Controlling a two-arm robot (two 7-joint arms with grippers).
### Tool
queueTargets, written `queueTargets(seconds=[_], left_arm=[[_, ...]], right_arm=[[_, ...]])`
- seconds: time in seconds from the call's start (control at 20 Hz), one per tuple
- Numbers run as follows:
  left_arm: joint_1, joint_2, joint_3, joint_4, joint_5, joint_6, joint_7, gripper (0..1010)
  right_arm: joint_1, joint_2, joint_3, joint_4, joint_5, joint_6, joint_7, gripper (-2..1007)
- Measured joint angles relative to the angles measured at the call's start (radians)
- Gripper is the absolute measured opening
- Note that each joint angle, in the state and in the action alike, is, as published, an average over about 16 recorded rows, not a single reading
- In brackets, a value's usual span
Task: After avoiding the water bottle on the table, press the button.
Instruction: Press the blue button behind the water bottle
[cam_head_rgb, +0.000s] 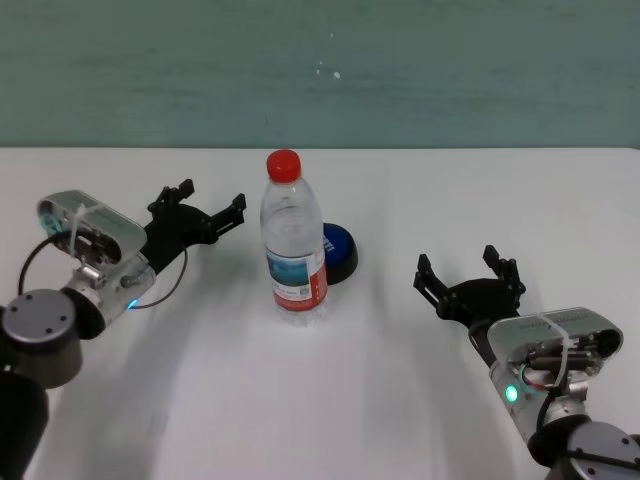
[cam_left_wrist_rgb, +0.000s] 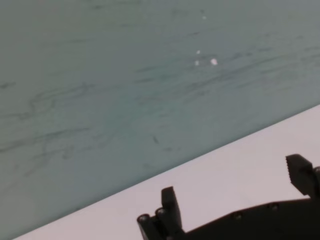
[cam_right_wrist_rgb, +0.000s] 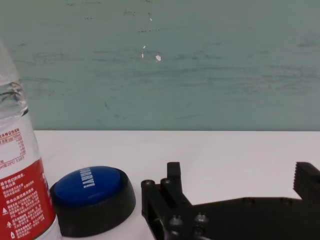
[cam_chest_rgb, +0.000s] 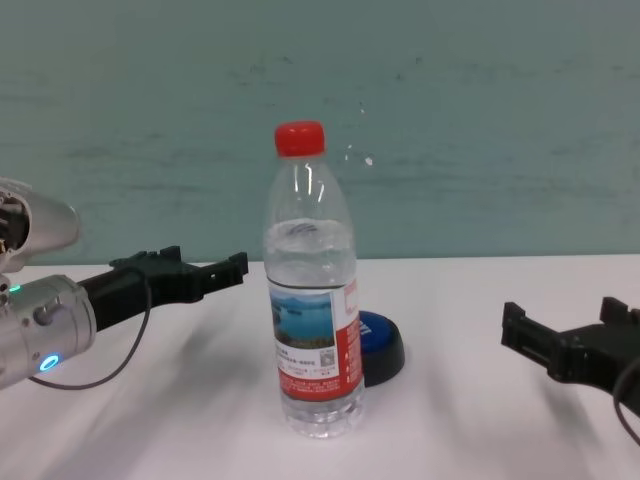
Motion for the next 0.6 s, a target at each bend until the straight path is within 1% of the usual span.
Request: queueTargets(seconds=[0.25, 0.6], left_arm=[[-0.013, 0.004, 0.010, 0.014, 0.002, -0.017, -0.020, 1000], [-0.021, 0.008, 0.024, 0.017, 0.006, -0.032, -0.036, 1000]], right_arm=[[0.000, 0.000, 0.000, 0.000, 0.000, 0.000, 0.000, 1004], [0.000, 0.000, 0.000, 0.000, 0.000, 0.000, 0.000, 1004]])
